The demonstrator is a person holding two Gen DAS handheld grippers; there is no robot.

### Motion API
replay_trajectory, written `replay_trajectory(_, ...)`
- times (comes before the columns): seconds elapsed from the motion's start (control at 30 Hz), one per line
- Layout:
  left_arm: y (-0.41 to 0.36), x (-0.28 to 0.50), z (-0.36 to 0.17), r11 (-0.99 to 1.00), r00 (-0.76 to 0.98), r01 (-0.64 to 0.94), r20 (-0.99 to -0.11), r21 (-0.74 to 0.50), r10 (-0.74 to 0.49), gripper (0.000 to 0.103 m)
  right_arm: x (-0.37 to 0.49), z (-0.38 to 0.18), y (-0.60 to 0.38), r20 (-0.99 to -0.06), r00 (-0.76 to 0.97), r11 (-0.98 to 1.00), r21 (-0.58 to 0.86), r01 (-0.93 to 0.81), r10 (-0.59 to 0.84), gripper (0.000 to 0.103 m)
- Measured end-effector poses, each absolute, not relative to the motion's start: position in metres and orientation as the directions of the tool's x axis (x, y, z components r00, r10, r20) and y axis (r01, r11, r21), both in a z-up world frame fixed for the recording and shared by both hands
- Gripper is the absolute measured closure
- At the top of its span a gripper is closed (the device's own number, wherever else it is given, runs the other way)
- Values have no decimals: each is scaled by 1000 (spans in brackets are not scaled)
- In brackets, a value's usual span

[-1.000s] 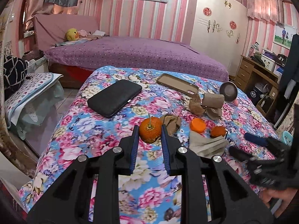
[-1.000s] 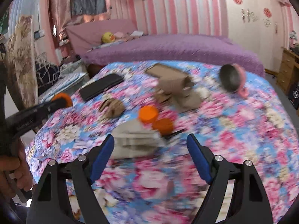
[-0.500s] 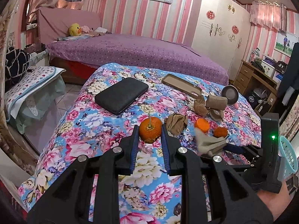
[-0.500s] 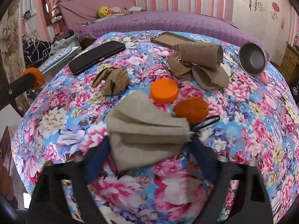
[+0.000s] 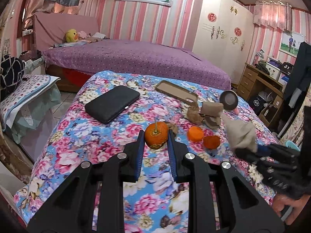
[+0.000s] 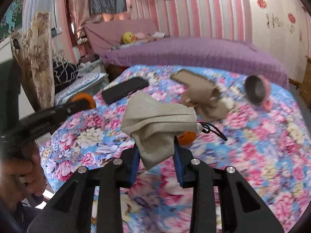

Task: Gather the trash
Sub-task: 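Carry the orange and beige cloth with both grippers over the blue basket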

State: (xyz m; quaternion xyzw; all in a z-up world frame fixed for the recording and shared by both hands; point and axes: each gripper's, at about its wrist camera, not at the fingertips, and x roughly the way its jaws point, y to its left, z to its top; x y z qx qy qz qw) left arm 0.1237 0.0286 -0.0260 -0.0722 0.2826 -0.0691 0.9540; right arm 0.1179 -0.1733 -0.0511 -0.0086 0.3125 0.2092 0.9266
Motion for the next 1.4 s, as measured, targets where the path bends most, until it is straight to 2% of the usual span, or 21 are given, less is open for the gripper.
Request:
replay_trajectory(0.53,-81,115,-14,940,811,257,-480,-223,-335,81,81,-2,-320,-487,847,977,85,-197,213,72)
replay_trajectory(0.77,-139,113,4,924,798,339,-467,-175,-381,81,62,16,-375,-440,881,984,110,-137,172,72)
replay_trajectory(0.93,-169,111,16,906,786,375,-451,-197,-423,81,52,20,-413,-428,895,988,133,-75,126,72)
replay_trajectory(1.4,-273,99,42,838,729,525,-429,-150,-534,81,19,20,-506,-423,906,975,194,106,-15,71)
